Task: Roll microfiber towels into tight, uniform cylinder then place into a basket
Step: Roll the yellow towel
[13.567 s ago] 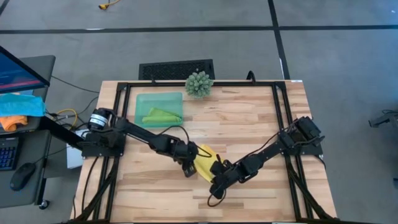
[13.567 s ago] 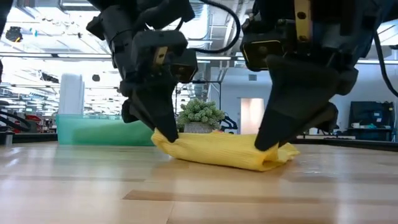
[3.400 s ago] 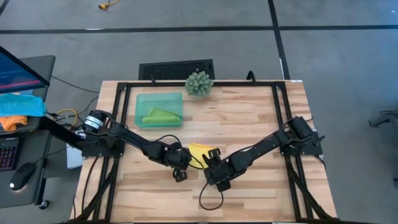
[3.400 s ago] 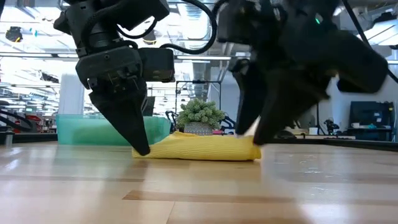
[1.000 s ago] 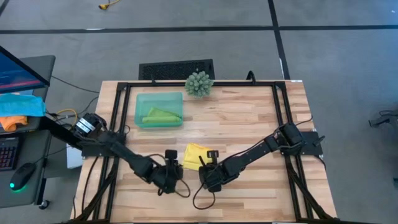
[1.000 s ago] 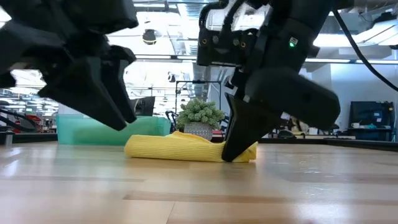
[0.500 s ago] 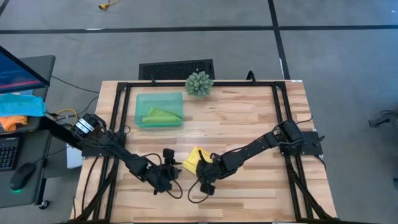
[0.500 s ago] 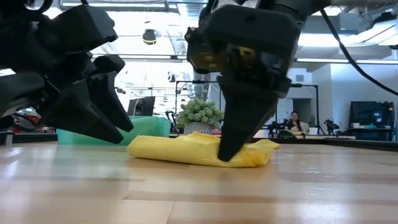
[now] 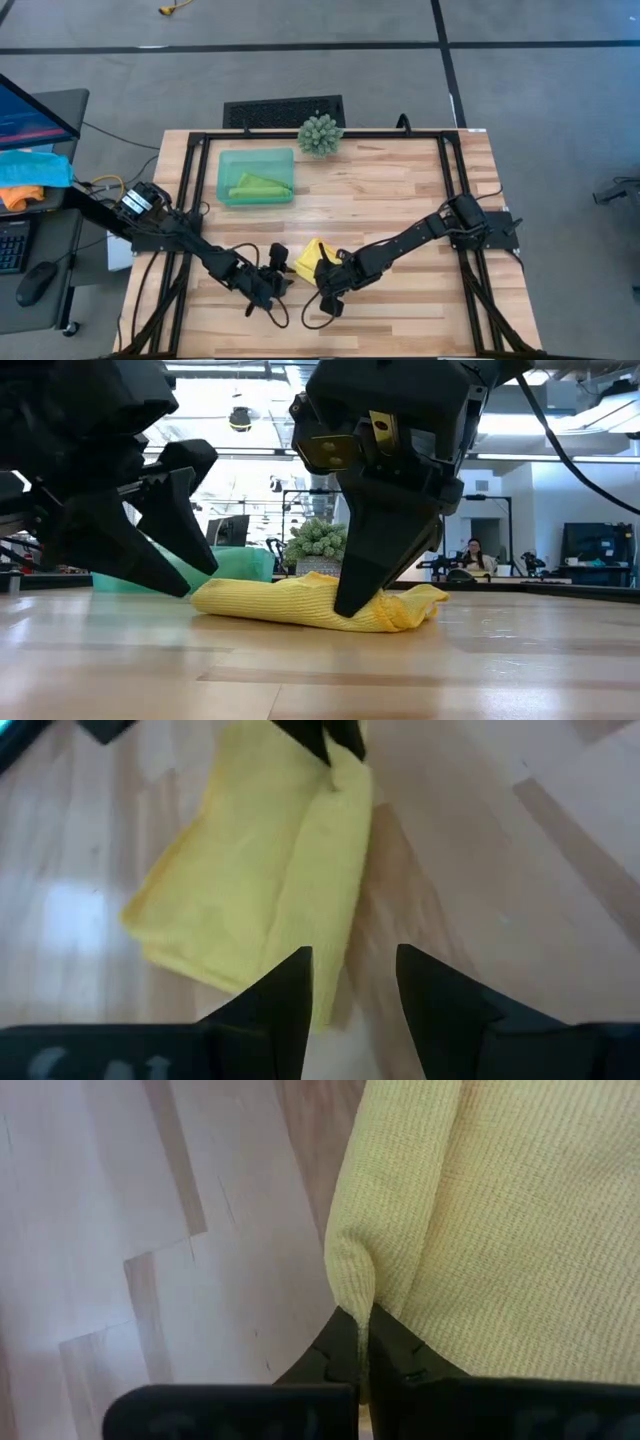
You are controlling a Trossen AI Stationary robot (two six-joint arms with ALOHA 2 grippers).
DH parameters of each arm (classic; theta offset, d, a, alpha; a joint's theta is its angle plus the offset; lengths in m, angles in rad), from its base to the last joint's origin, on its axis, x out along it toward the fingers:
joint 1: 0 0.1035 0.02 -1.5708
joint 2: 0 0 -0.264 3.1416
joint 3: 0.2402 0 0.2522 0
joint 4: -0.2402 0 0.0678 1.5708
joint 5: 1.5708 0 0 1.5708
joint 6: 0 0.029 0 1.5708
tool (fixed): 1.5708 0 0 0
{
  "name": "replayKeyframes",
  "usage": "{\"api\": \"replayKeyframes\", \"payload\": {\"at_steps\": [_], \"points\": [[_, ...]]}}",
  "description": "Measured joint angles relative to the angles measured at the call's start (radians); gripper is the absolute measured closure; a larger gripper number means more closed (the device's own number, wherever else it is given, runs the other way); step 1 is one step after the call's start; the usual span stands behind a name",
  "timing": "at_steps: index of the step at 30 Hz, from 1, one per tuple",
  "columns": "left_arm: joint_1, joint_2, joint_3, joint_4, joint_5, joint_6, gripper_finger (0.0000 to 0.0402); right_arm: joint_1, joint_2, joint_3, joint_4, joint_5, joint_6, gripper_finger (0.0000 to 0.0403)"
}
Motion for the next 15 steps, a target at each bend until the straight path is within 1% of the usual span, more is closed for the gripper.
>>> {"api": "replayKeyframes", "payload": {"at_steps": [2,6,10,15], "points": [[0.013,0.000,0.000,-0.001,0.013,0.016,0.0262,0.000,0.000,0.000,0.000,0.001,-0.009,0.0388],[0.047,0.000,0.000,-0.002,0.003,0.025,0.0262,0.001,0.000,0.000,0.000,0.006,-0.026,0.0387],[0.087,0.000,0.000,-0.002,0.107,0.039,0.0262,0.002,0.000,0.001,-0.003,0.007,-0.027,0.0381],[0.114,0.000,0.000,-0.003,0.146,0.062,0.0262,0.002,-0.001,0.001,-0.003,0.008,-0.037,0.0389]]}}
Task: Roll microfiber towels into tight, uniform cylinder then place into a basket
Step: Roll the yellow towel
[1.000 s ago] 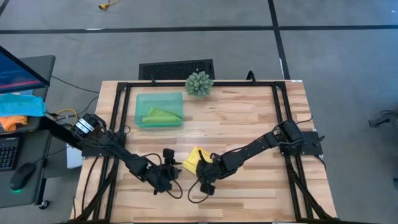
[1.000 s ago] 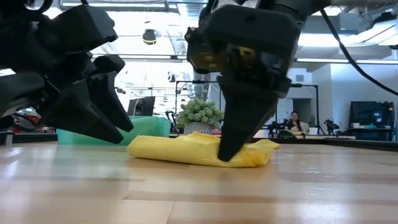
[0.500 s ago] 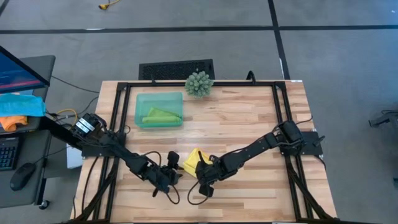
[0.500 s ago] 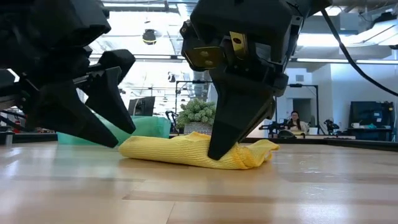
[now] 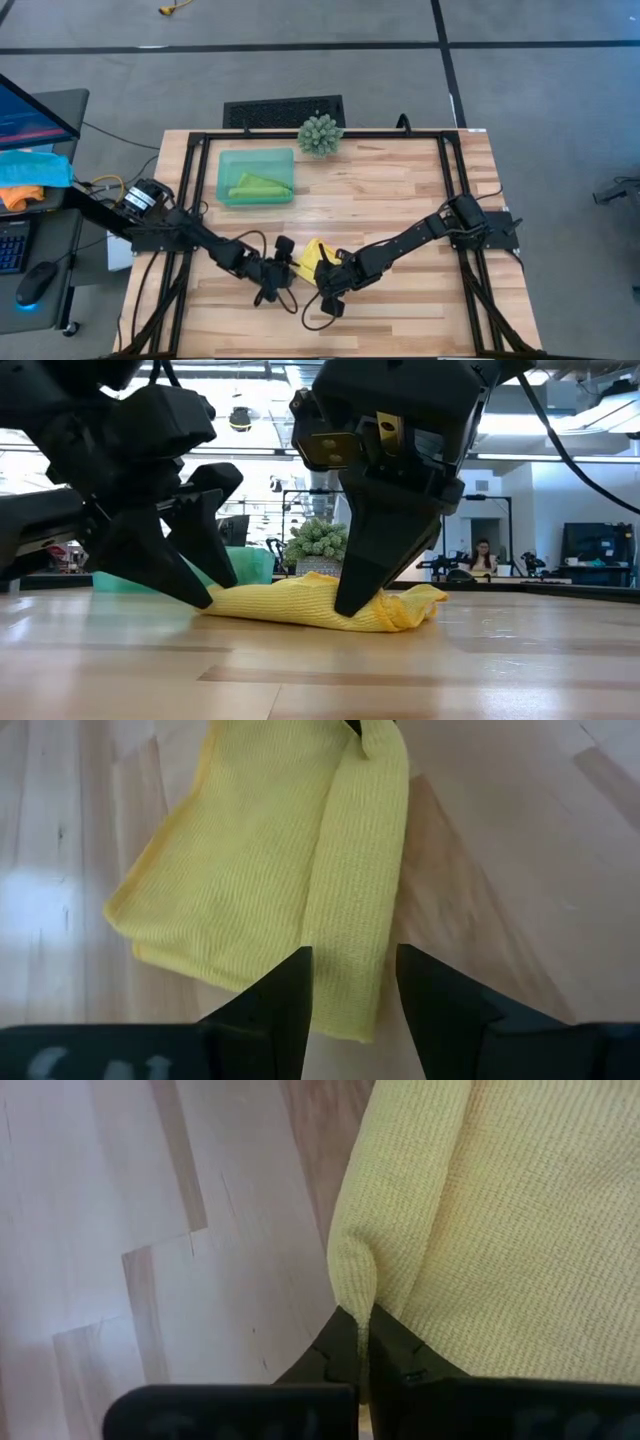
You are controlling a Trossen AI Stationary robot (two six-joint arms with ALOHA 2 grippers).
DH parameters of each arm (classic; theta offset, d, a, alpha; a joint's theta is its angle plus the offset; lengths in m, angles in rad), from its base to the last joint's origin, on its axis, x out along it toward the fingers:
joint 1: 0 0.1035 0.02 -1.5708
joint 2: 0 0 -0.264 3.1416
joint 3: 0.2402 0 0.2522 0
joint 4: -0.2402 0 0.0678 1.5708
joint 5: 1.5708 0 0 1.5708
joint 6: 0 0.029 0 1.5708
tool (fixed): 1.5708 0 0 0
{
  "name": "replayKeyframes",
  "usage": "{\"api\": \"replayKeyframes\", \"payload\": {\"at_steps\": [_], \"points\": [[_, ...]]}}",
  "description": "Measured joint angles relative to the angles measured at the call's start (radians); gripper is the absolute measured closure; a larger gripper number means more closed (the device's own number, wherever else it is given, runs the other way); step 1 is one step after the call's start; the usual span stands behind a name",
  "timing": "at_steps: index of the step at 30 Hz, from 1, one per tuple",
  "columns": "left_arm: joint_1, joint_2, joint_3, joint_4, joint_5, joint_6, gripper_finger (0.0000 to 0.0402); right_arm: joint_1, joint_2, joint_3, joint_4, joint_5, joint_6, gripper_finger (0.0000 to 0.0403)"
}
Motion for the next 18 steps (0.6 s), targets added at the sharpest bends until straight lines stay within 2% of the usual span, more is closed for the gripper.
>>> {"api": "replayKeyframes", "payload": {"at_steps": [6,13,18], "points": [[0.028,0.000,0.000,0.000,0.019,0.003,0.0262,0.004,0.000,0.000,0.001,0.003,-0.010,0.0381],[0.056,0.000,0.000,0.000,0.087,0.003,0.0262,0.004,-0.001,0.000,0.001,0.003,-0.019,0.0386],[0.058,0.012,0.002,0.010,0.092,0.002,0.0262,0.004,-0.001,0.001,0.001,0.003,-0.026,0.0379]]}}
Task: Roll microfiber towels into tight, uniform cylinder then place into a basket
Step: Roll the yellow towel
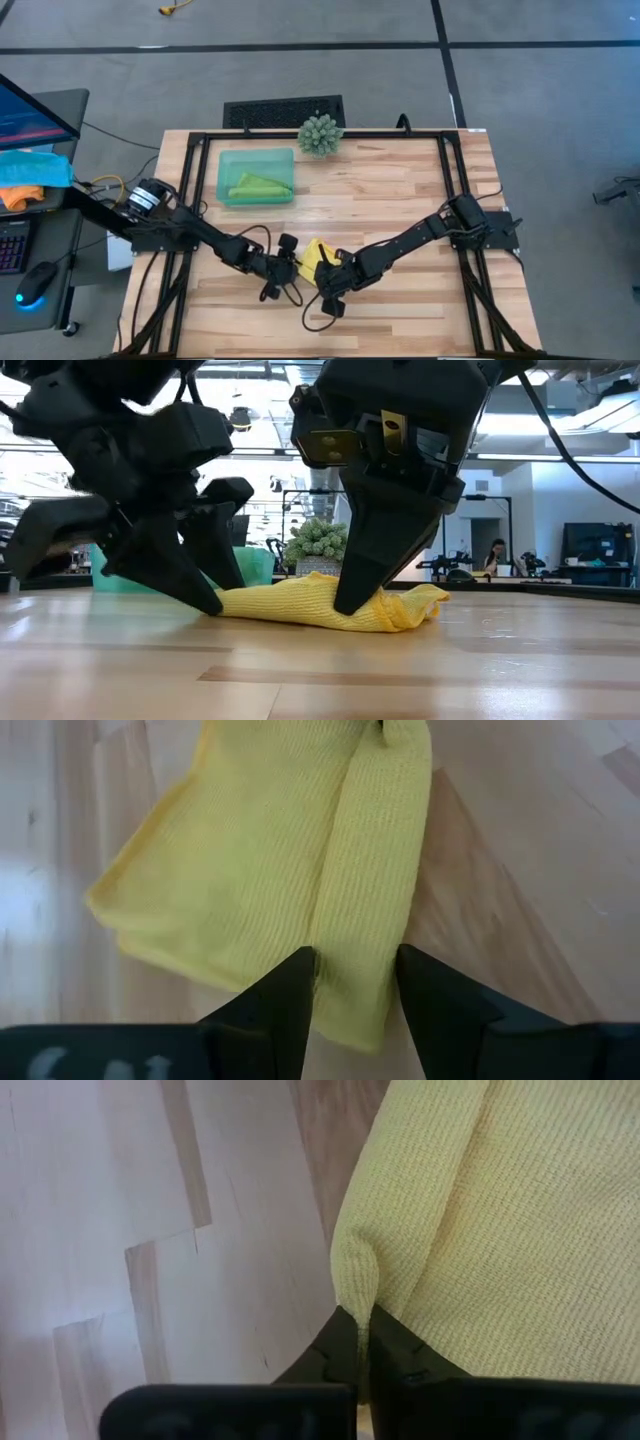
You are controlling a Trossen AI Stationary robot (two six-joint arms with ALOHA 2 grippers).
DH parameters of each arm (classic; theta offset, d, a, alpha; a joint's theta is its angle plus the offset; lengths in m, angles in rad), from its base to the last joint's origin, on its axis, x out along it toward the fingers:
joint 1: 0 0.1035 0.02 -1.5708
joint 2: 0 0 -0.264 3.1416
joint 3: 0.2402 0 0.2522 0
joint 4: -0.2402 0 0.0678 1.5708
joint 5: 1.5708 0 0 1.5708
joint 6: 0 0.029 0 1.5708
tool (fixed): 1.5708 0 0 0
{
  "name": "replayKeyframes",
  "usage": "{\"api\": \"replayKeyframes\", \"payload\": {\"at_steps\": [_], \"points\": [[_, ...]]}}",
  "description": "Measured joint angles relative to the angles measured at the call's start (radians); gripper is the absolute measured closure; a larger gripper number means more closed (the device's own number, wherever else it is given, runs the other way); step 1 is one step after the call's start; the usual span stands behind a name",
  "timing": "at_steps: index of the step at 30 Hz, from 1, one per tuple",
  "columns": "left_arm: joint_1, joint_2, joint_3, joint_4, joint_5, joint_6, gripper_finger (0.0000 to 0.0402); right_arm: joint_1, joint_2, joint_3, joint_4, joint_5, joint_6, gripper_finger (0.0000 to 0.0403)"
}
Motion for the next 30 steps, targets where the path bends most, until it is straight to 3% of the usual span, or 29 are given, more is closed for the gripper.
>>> {"api": "replayKeyframes", "payload": {"at_steps": [6,14,18,30], "points": [[0.005,0.091,0.019,0.065,-0.021,-0.020,0.0272,0.005,-0.001,0.001,-0.001,0.000,-0.019,0.0389],[-0.001,0.108,0.030,0.050,-0.023,-0.097,0.0380,0.019,-0.002,0.001,-0.043,0.004,-0.072,0.0386],[-0.011,0.107,0.062,-0.009,-0.012,-0.196,0.0390,0.032,-0.002,0.001,-0.048,0.008,-0.155,0.0388],[-0.011,0.084,0.349,-0.466,0.481,-0.758,0.0392,0.093,-0.002,0.005,0.039,-0.040,-0.300,0.0385]]}}
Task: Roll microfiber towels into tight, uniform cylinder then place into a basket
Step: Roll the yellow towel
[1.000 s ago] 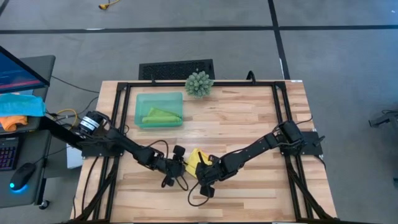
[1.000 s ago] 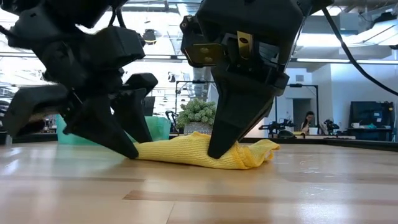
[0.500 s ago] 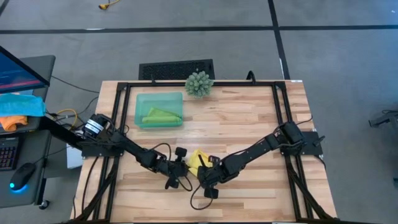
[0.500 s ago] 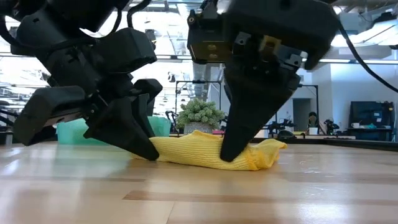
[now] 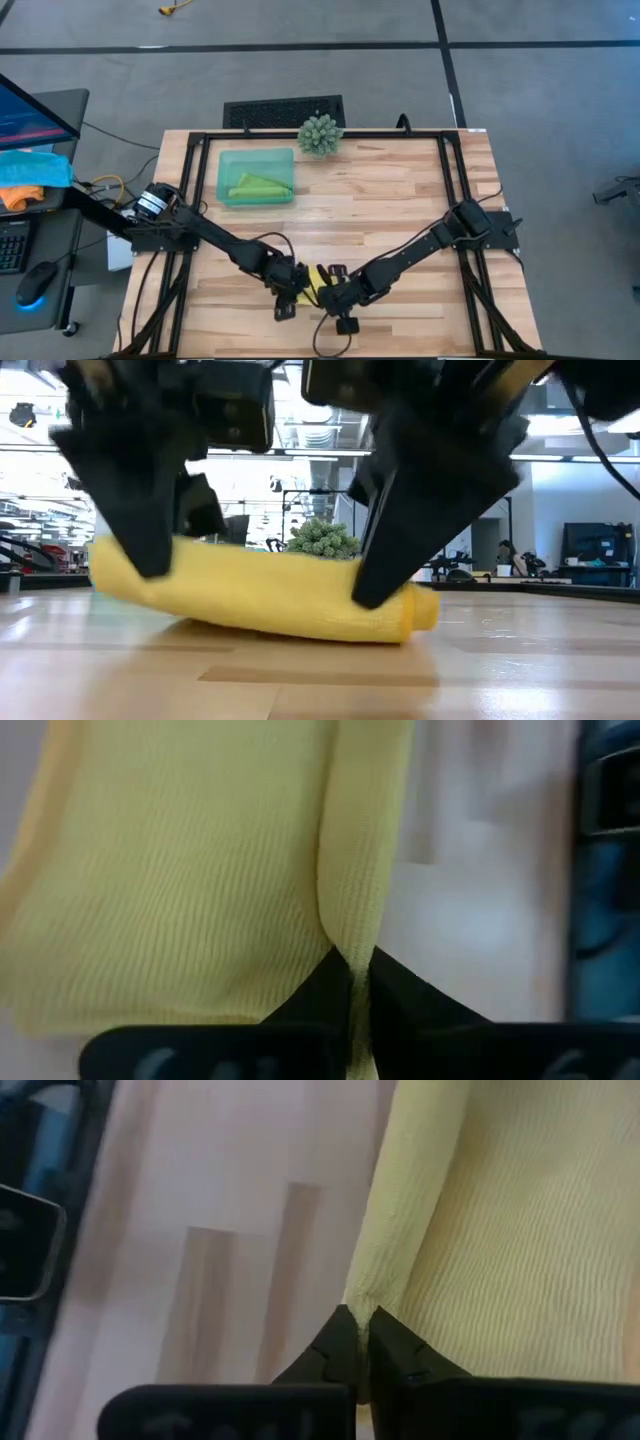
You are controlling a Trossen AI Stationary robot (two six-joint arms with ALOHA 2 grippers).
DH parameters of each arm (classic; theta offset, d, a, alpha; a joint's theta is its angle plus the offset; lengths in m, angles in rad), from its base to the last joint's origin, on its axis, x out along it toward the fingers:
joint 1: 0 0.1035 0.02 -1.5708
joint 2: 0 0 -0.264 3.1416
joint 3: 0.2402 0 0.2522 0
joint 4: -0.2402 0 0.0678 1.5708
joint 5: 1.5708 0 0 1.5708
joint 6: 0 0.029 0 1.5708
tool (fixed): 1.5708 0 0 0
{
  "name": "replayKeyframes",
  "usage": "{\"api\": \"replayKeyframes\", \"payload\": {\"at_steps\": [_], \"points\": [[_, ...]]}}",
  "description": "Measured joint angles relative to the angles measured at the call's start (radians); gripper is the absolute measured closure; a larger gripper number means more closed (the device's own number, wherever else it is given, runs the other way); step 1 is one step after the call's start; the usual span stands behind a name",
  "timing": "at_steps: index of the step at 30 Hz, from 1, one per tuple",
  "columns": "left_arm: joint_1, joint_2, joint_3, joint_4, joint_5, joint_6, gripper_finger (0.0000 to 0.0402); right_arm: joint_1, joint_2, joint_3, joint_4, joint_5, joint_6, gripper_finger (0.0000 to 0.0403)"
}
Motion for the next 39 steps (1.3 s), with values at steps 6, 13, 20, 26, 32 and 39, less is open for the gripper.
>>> {"api": "replayKeyframes", "payload": {"at_steps": [6,13,20,26,32,39], "points": [[0.042,-0.001,0.055,-0.099,0.089,-0.166,0.0393,0.017,0.000,0.053,-0.038,-0.023,-0.006,0.0381],[0.111,0.055,0.040,-0.125,0.091,-0.264,0.0392,0.002,0.001,0.054,-0.028,-0.040,0.072,0.0382],[0.174,0.115,0.041,-0.072,0.274,-0.302,0.0392,0.004,0.002,0.030,-0.021,-0.053,0.106,0.0393],[0.213,0.115,0.032,-0.073,0.283,-0.369,0.0393,-0.006,0.009,0.014,-0.027,-0.049,0.135,0.0365],[0.222,0.115,0.028,-0.107,0.314,-0.397,0.0391,-0.007,0.010,0.011,-0.077,-0.045,0.092,0.0288],[0.217,0.115,0.028,-0.133,0.313,-0.371,0.0391,-0.027,0.009,0.014,-0.175,-0.021,0.120,0.0210]]}}
